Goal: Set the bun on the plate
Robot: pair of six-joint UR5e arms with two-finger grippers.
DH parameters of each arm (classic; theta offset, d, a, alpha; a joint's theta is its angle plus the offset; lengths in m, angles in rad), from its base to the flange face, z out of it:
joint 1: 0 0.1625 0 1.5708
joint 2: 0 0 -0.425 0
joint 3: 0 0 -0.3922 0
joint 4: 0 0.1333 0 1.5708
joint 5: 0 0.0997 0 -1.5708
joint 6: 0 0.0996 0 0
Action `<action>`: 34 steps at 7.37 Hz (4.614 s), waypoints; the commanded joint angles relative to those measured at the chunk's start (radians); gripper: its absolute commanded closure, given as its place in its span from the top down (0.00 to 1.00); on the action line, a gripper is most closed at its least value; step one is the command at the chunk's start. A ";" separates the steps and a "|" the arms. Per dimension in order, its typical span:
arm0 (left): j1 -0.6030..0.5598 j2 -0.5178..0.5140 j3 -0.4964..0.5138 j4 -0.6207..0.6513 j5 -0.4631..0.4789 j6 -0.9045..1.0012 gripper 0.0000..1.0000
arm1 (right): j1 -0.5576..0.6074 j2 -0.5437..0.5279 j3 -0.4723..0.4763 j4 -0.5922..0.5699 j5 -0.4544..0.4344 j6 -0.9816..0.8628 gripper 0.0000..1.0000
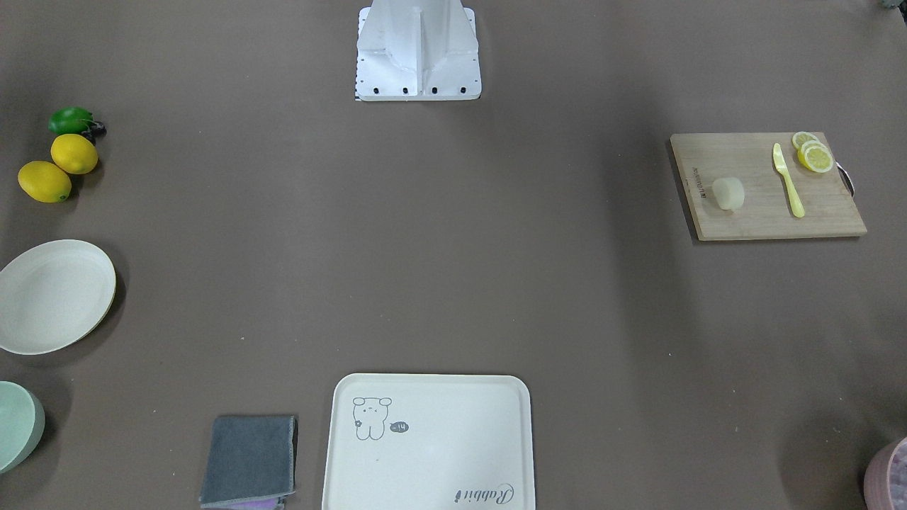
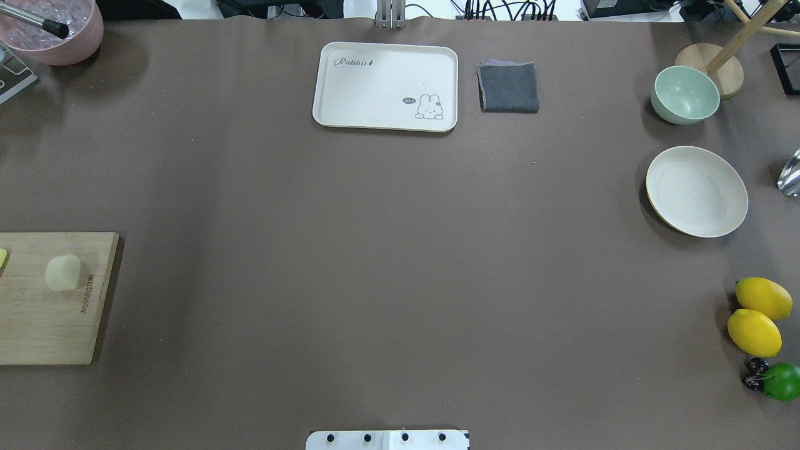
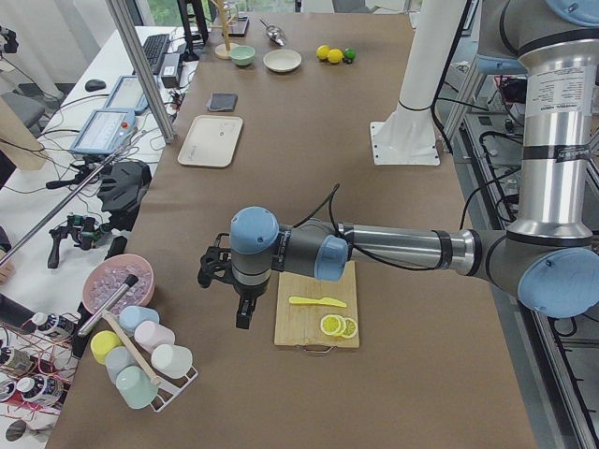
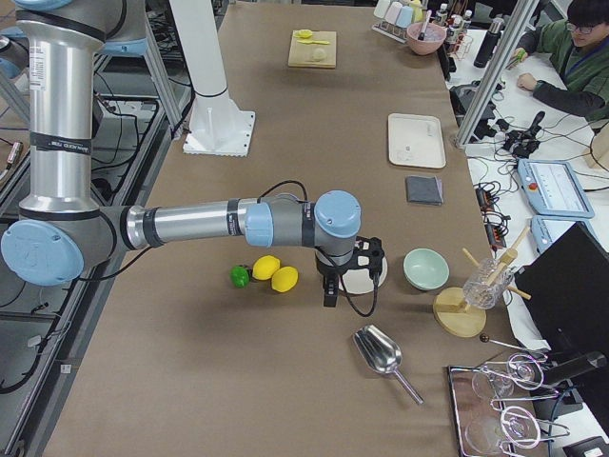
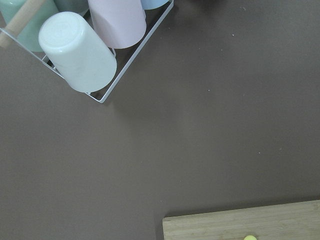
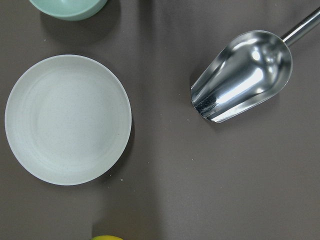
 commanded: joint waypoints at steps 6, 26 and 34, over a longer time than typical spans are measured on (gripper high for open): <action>0.000 -0.001 -0.014 0.001 -0.002 -0.008 0.98 | -0.002 0.008 0.004 -0.001 0.002 0.002 1.00; 0.000 0.024 -0.029 0.001 0.004 -0.008 0.98 | -0.286 0.111 -0.395 0.683 -0.105 0.448 1.00; 0.000 0.028 -0.040 -0.001 0.005 -0.005 0.98 | -0.390 0.127 -0.452 0.685 -0.121 0.454 0.55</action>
